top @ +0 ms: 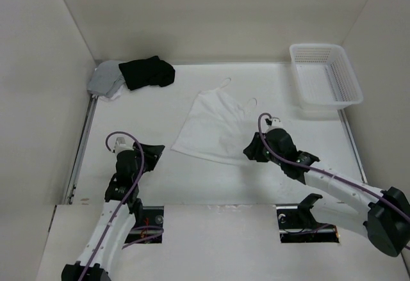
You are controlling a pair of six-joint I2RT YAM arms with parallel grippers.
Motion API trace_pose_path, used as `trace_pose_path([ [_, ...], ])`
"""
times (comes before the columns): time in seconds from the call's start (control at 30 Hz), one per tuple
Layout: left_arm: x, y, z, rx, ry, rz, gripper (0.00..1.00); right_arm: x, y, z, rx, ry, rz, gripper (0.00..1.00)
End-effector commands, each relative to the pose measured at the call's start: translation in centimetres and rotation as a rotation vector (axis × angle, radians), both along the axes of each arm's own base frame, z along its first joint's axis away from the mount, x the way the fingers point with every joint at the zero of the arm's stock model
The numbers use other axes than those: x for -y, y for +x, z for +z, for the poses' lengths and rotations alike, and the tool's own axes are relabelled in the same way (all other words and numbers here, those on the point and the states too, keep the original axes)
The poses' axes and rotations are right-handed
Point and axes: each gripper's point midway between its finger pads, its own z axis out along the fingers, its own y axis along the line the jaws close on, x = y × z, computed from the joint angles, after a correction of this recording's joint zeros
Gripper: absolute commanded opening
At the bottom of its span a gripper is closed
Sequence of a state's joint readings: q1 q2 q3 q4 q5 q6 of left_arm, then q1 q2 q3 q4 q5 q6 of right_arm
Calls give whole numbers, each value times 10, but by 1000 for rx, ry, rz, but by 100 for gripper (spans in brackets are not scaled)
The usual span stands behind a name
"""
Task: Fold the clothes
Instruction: Flatten the tank top out
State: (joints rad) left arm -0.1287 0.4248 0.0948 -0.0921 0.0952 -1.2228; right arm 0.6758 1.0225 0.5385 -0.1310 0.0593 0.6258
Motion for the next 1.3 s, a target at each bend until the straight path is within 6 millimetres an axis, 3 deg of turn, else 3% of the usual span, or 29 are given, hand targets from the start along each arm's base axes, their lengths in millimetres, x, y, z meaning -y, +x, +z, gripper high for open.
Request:
trace_pose_path([
  [0.0,-8,17,24,86,108,-10,38,9,7,-12,-15,99,-134,43],
  [0.13,-14,24,1,9,249,-27,40,16,2,-34,-49,117,-200,34],
  [0.27,-7,30,-13,-31,393,-86,38,20,7,-30,-15,123,-233,34],
  [0.4,12,35,-20,-36,528,-177,36,17,9,-19,31,158,-223,35],
  [0.5,13,40,-28,-54,598,-180,37,16,9,-18,42,170,-217,37],
  [0.87,19,65,-40,-43,671,-217,44,20,1,-32,31,168,-210,38],
  [1.27,49,61,-34,18,608,-337,30,33,0,-47,-10,145,-287,44],
])
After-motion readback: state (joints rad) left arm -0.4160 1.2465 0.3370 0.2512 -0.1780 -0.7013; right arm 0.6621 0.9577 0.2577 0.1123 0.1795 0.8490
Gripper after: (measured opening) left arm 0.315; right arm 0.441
